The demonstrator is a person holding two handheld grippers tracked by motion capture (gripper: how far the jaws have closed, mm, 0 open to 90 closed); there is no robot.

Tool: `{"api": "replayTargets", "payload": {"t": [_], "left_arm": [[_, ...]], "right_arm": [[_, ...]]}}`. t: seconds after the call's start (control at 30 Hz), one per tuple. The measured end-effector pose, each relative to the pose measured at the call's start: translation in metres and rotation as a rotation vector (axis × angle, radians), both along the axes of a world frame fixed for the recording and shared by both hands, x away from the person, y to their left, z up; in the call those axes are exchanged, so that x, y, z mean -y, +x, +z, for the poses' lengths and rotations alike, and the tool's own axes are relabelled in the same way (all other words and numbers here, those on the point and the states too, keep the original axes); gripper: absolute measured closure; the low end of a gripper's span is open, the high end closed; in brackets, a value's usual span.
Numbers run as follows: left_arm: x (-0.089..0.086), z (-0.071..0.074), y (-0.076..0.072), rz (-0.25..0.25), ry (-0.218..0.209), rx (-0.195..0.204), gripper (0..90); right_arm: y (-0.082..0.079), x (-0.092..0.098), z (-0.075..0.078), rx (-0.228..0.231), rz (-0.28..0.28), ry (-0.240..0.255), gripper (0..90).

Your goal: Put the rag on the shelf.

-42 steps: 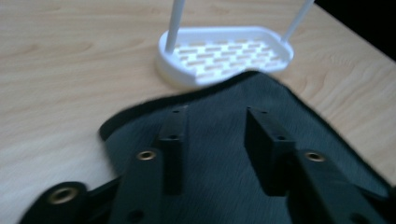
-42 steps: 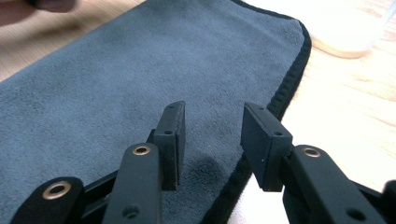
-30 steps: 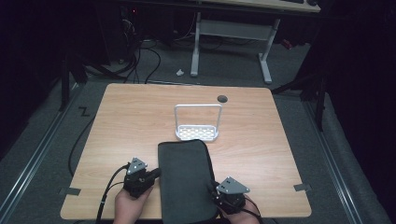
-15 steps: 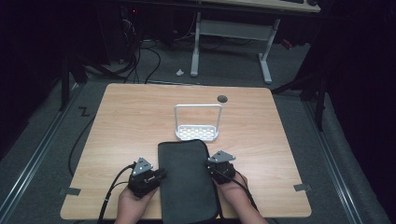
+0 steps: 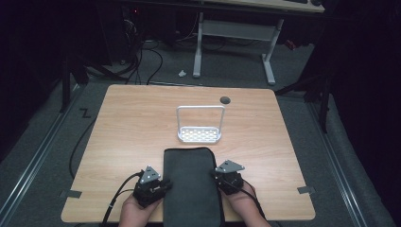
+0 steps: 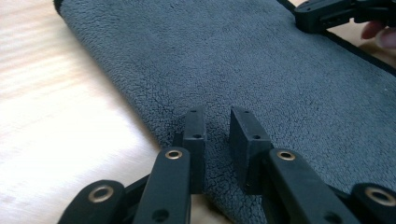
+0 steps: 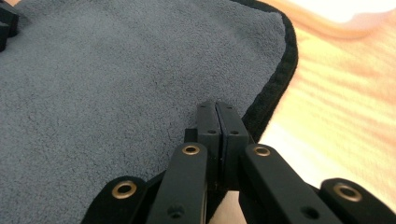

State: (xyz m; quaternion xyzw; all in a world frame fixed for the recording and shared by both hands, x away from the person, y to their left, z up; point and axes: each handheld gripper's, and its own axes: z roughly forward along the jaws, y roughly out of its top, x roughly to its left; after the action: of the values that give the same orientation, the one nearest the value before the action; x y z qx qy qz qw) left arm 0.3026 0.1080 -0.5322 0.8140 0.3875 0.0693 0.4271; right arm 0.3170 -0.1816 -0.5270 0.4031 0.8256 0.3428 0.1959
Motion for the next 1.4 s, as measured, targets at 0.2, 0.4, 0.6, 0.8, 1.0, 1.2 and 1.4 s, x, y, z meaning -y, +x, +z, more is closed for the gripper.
{"api": "replayTargets", "payload": {"t": [0.2,0.4,0.6,0.8,1.0,1.2,1.4], "left_arm": [[0.005,0.0,-0.009,-0.019,0.029,0.039,75.9],[-0.004,0.002,0.0,0.013,-0.006,0.02,73.9],[-0.02,0.014,0.027,0.135,-0.062,0.012,63.1],[-0.016,0.017,0.058,0.158,-0.09,-0.024,49.7],[0.001,0.015,0.082,0.171,-0.057,0.001,42.8],[0.012,0.004,0.095,0.167,-0.07,-0.05,42.3],[0.013,0.001,0.095,0.189,-0.038,-0.062,49.0]], "right_arm": [[-0.022,0.007,0.0,0.004,-0.001,0.006,89.0],[-0.026,0.007,0.0,0.009,0.013,-0.007,88.9],[-0.026,0.008,-0.001,0.022,0.023,-0.003,88.8],[-0.026,0.008,-0.001,0.019,0.021,0.001,88.8],[-0.025,0.008,-0.001,0.022,0.03,-0.002,88.7],[-0.025,0.008,-0.001,0.02,0.03,-0.004,88.7],[-0.026,0.008,-0.002,0.029,0.036,-0.006,88.6]]}}
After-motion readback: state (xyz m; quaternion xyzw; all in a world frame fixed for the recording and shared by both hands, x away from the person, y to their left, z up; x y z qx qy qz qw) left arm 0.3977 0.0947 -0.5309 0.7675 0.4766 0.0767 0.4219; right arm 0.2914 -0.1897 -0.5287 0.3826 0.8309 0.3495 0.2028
